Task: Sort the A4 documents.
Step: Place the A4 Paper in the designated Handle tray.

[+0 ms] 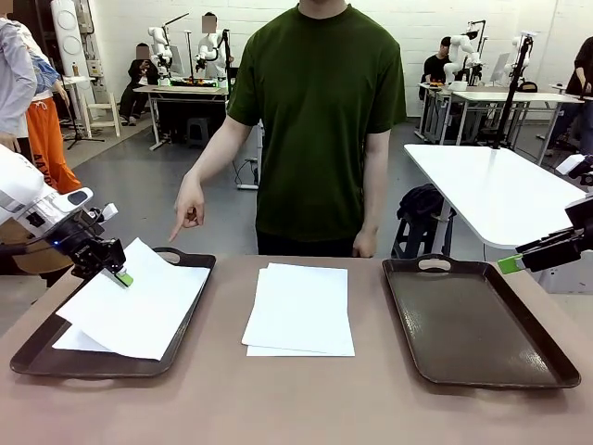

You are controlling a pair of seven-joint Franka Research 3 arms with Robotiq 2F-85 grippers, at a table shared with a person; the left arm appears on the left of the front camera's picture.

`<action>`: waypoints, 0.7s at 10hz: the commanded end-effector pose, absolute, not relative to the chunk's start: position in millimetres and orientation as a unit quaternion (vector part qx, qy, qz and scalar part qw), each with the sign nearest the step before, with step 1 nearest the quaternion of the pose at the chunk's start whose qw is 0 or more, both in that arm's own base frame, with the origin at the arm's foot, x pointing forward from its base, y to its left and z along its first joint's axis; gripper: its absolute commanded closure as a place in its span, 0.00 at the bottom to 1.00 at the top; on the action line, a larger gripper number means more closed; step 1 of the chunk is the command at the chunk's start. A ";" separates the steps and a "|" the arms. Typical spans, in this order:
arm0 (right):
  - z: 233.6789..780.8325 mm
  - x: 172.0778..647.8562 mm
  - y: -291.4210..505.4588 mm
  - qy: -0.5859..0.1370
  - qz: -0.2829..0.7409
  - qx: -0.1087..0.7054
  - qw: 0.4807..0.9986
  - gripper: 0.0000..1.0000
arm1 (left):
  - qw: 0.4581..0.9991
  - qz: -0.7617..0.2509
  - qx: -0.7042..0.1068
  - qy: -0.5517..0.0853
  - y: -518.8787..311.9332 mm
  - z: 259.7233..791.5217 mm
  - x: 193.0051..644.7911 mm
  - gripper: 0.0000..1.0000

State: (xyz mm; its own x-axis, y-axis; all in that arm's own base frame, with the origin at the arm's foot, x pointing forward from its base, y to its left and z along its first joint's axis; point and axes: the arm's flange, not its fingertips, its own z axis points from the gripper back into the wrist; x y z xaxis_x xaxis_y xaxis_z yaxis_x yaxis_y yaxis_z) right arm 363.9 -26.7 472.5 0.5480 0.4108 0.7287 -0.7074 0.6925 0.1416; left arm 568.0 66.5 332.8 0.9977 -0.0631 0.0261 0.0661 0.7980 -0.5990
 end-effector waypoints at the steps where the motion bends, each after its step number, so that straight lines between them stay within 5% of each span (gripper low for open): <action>1: 470.2 368.6 -26.2 -0.352 0.332 0.227 0.845 0.00 | 0.959 -0.026 -0.281 0.003 65.7 336.2 563.6 0.76; 2: 470.2 368.6 -26.2 -0.352 0.332 0.227 0.845 0.00 | 0.964 -0.025 -0.265 0.007 67.3 335.8 563.9 0.39; 3: 470.2 368.6 -26.2 -0.352 0.332 0.227 0.845 0.00 | 0.969 -0.023 -0.245 0.006 68.4 336.7 563.0 0.56; 4: 470.2 368.6 -26.2 -0.352 0.332 0.227 0.845 0.00 | 0.974 -0.025 -0.223 0.006 69.3 339.6 562.9 0.54; 5: 470.2 368.6 -26.2 -0.352 0.332 0.227 0.845 0.00 | 0.978 -0.030 -0.206 0.004 68.6 343.1 562.4 0.36; 6: 470.2 368.6 -26.2 -0.352 0.332 0.227 0.845 0.00 | 0.979 -0.030 -0.201 0.005 70.2 344.3 562.7 0.34; 7: 470.2 368.6 -26.2 -0.352 0.332 0.227 0.845 0.00 | 0.980 -0.030 -0.199 0.005 71.0 345.5 562.0 0.16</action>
State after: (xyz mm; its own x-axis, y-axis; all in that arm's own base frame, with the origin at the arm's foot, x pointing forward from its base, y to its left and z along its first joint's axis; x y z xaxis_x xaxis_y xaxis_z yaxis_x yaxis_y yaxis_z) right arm 363.8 -26.7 472.5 0.5482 0.4108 0.7285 -0.7075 0.6923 0.1420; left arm 569.0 76.2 343.6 0.9968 -0.0789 0.0100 0.0758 0.9042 -0.4203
